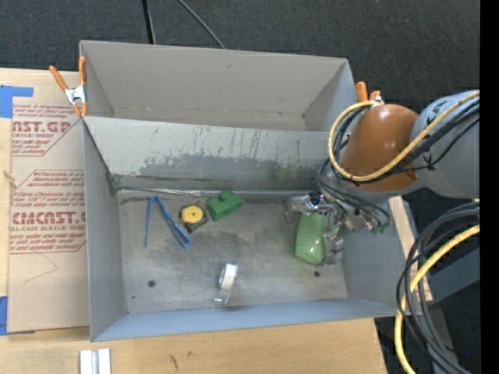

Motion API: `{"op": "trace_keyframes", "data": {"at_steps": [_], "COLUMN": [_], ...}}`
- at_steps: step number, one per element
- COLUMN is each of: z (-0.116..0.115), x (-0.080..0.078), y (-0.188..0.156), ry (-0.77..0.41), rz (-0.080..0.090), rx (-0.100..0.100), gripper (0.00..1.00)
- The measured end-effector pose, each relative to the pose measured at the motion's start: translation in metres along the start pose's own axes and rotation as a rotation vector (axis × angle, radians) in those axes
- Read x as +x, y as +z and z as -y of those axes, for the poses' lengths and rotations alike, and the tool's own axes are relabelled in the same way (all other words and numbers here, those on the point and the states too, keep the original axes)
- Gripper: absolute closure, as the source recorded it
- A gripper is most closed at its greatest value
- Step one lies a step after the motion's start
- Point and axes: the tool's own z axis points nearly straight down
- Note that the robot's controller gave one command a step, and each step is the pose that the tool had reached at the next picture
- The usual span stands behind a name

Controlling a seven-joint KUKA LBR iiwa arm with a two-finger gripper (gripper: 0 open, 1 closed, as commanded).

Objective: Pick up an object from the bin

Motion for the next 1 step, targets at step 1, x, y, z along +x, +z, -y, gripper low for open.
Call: {"op": "trace_keyframes", "data": {"at_steps": [1], "z": [-0.0005], "x": [-0.0007], "y": [0.0002], "ry": [0.001], "rz": [0.000], "rx": [0.000], "gripper": [0.00]}}
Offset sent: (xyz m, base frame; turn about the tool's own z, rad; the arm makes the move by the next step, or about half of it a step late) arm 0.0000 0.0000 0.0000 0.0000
